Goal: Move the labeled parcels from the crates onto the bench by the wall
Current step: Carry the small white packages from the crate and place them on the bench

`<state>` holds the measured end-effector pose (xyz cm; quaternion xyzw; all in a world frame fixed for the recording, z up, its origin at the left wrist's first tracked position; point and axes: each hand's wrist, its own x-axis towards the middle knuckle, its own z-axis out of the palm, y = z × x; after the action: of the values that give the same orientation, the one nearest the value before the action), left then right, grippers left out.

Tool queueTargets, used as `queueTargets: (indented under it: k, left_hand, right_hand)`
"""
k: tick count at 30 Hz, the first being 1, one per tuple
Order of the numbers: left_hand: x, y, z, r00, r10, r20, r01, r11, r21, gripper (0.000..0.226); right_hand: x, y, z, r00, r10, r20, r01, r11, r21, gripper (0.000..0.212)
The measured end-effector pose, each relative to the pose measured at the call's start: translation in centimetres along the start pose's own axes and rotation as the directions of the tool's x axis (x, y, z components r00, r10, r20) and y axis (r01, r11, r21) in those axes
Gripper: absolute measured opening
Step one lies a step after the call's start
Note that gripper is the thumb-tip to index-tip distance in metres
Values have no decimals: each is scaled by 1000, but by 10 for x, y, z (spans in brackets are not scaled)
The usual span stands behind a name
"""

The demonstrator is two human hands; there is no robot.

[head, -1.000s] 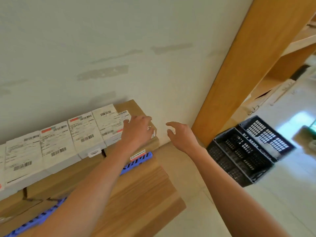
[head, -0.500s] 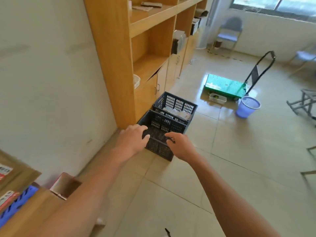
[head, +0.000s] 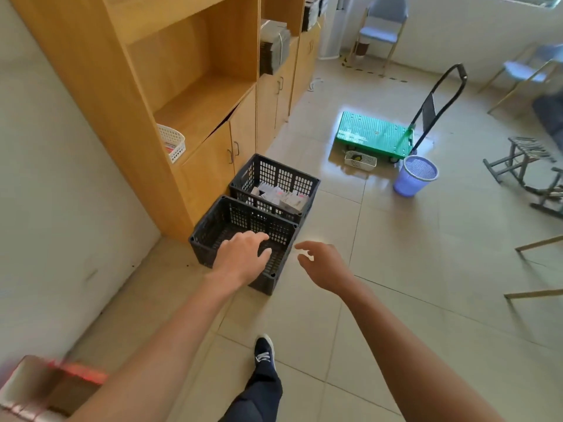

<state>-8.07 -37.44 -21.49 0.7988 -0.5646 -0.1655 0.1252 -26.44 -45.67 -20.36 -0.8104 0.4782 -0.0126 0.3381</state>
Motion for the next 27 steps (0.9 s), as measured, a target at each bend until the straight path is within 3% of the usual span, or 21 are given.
queueTargets:
  k: [14,27]
  left_hand:
    - [259,66,9,994,-26,105,27,1000,-5,46]
    - [464,146,50,939,-316,137,326,944,-58,41]
  right_hand:
    - [212,83,-125,998,46,34,-48,997,58,37]
    - [440,189,-240,953,-121,276,143,988,-63,33]
